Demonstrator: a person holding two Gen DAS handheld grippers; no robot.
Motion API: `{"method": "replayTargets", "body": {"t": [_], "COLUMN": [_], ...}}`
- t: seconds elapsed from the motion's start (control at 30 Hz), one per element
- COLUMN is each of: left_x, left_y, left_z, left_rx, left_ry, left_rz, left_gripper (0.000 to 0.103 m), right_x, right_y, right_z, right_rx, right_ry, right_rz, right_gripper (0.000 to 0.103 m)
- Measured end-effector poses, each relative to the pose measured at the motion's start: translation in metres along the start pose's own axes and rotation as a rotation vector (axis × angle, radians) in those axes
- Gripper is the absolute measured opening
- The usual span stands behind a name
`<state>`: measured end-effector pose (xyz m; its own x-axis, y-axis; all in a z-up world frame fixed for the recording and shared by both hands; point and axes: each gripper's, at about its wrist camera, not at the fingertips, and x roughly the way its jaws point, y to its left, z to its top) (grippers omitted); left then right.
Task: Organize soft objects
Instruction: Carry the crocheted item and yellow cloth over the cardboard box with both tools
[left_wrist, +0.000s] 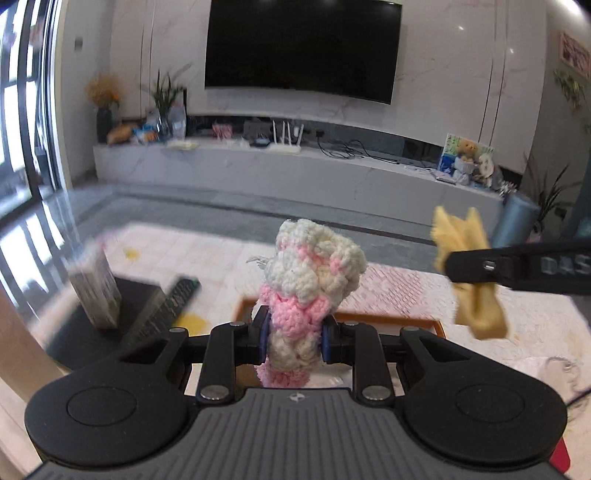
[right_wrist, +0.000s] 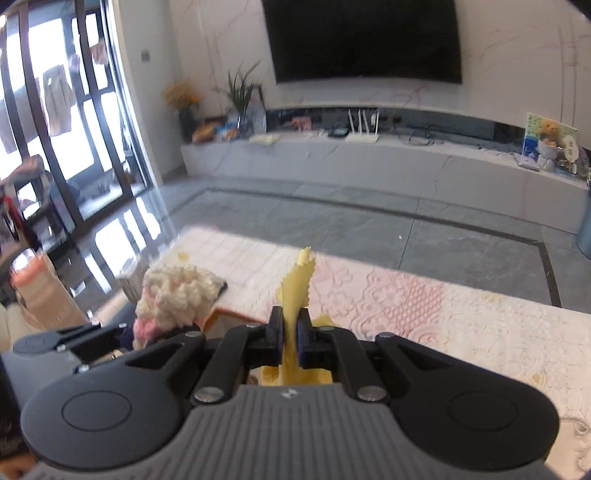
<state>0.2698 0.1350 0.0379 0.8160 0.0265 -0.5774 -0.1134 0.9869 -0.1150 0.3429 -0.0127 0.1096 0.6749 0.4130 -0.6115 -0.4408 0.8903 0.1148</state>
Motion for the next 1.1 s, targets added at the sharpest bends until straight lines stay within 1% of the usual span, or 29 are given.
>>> {"method": "replayTargets", "body": {"t": [0.03,0.1,0.17,0.3,0.4,0.47,0.57,0.6,0.63,0.73,0.77,0.8,0.83,0.9,0.97,1.0,1.1], "left_x": [0.006,0.018,0.027,0.033,0.034,0.034,0.038,0.041,0.044,0.051,0.051,0.052,0.051,0.047,0.039,0.034,0.02], "left_y": [0.006,0.018,0.024,0.036,0.036,0.031,0.029,0.028,0.025,0.016,0.014,0.012,0.014,0.017,0.022,0.024,0.031], "left_z": [-0.004,-0.009,-0.01,-0.011,-0.01,-0.013,-0.013,-0.014,-0.015,-0.019,-0.021,-0.022,-0.023,-0.021,-0.018,-0.015,-0.009], "left_rx": [-0.023,-0.053,-0.028,-0.039,-0.03,-0.038,-0.048,-0.043,-0.029,0.028,0.041,0.049,0.045,0.022,-0.005,-0.015,-0.043], "left_ry": [0.017,0.045,0.06,0.089,0.075,0.061,0.055,0.058,0.065,0.116,0.118,0.104,0.078,0.042,0.015,0.002,-0.026], "left_rz": [-0.008,0.012,0.005,-0.05,-0.066,-0.099,-0.19,-0.21,-0.215,-0.182,-0.178,-0.179,-0.185,-0.172,-0.179,-0.19,-0.19], "left_gripper": [0.029,0.029,0.029,0.029,0.029,0.029,0.03,0.03,0.031,0.034,0.039,0.047,0.05,0.072,0.08,0.083,0.085], "right_x": [0.009,0.028,0.048,0.073,0.088,0.096,0.108,0.111,0.113,0.116,0.116,0.114,0.112,0.107,0.104,0.102,0.1], "right_y": [0.002,0.002,-0.002,-0.011,-0.013,-0.014,-0.015,-0.015,-0.015,-0.016,-0.017,-0.018,-0.02,-0.022,-0.024,-0.025,-0.026], "right_z": [-0.003,-0.007,-0.01,-0.017,-0.021,-0.026,-0.036,-0.039,-0.042,-0.048,-0.049,-0.049,-0.049,-0.047,-0.046,-0.046,-0.047], "right_rx": [-0.013,-0.029,-0.032,-0.046,-0.06,-0.061,-0.054,-0.051,-0.051,-0.049,-0.043,-0.034,-0.024,-0.011,-0.007,-0.006,-0.017], "right_ry": [0.012,0.043,0.088,0.137,0.172,0.195,0.229,0.236,0.24,0.246,0.244,0.239,0.234,0.226,0.222,0.221,0.224], "right_rz": [-0.01,-0.019,-0.033,-0.037,-0.047,-0.049,-0.05,-0.051,-0.055,-0.059,-0.055,-0.054,-0.055,-0.057,-0.057,-0.056,-0.06], "right_gripper": [0.004,0.004,0.004,0.004,0.004,0.004,0.004,0.004,0.004,0.004,0.004,0.004,0.004,0.004,0.004,0.004,0.004]}}
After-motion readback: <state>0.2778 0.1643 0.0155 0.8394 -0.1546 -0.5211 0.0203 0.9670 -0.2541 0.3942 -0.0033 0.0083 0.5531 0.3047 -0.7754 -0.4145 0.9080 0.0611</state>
